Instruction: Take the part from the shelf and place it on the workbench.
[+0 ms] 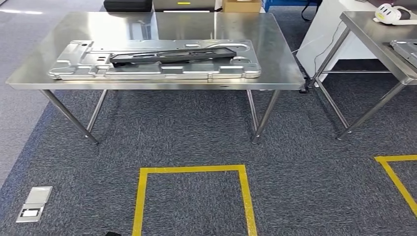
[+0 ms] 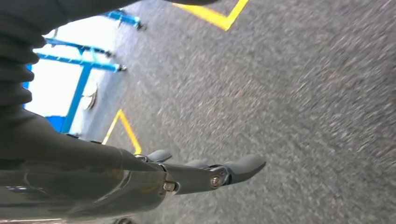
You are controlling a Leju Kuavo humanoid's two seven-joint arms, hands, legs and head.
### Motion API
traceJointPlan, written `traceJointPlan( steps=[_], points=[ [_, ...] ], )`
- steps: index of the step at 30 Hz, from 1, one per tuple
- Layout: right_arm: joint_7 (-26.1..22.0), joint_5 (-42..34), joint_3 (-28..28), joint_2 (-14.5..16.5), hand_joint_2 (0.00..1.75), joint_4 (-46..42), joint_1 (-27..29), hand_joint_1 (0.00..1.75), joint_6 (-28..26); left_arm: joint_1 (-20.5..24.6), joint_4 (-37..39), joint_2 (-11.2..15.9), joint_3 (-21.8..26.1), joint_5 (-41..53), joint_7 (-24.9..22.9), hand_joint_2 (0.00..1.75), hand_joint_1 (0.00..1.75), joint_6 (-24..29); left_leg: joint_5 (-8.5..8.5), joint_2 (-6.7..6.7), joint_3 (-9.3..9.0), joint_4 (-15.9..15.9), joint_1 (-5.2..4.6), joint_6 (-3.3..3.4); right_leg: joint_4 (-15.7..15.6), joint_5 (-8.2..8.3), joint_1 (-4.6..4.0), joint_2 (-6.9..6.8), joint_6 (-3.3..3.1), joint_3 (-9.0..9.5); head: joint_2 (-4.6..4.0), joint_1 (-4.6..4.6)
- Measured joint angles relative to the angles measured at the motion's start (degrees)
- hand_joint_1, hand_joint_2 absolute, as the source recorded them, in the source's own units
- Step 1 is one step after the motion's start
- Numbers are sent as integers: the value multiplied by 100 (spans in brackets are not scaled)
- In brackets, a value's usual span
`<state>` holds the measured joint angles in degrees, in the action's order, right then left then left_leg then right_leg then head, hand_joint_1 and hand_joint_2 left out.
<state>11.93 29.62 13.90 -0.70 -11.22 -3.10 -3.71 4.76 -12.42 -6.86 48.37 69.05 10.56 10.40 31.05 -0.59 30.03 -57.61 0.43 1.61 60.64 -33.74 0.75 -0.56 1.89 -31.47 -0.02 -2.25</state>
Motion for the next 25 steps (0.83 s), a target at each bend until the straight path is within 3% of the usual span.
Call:
traceJointPlan(
  steps=[2, 4, 5, 6, 8, 10, 12, 25],
  points=[
    [-54, -135, -50, 1, 175, -7, 76, 0, 9, -31, -41, 21, -204, -316, -47, 175, 0, -51, -24, -12, 22, 9, -1, 47, 685, -400, 8, 18, 18, -287, 0, 2],
    [-105, -270, -109, 1, 175, -7, 187, 0, 21, -54, -116, 48, -408, -644, -97, 175, 0, -98, -30, -23, 33, 2, -12, 58, 1281, -600, 9, 22, 37, -523, -1, 2],
    [-132, -340, -140, -1, 175, -2, 252, 0, 26, -56, -168, 62, -511, -807, -121, 131, 0, -119, -30, -25, 32, -5, -11, 60, 1288, -534, 15, 23, 56, -501, -1, 2],
    [-154, -407, -168, -3, 175, 6, 319, 0, 31, -53, -226, 77, -616, -963, -143, 87, 0, -140, -27, -22, 30, -16, -5, 59, 1065, -372, 30, 22, 91, -373, -1, 2],
    [-210, -545, -227, 7, 175, 19, 441, 0, 42, -47, -350, 118, -824, -1271, -189, 0, 0, -188, 3, -13, 46, -81, -8, 33, 265, -18, 89, 29, 211, 29, -1, 2],
    [-268, -685, -288, 28, 87, 20, 533, 0, 57, -50, -453, 173, -1039, -1595, -237, 0, 0, -238, 49, -2, 92, -167, -44, -6, -189, 107, 127, 60, 185, 221, -1, -5],
    [-328, -829, -348, 38, 0, 14, 601, 0, 78, -81, -521, 215, -1270, -1936, -286, 0, 0, -285, 63, 4, 113, -197, -65, -18, -206, 90, 120, 82, 78, 209, 0, -12],
    [-683, -1713, -739, 40, 0, -346, 781, 0, 188, -572, -660, 355, -2697, -4015, -596, 0, 0, -590, 31, 8, 103, -156, -27, -76, -191, 79, 65, 76, 46, 209, 0, -9]
  ],
)
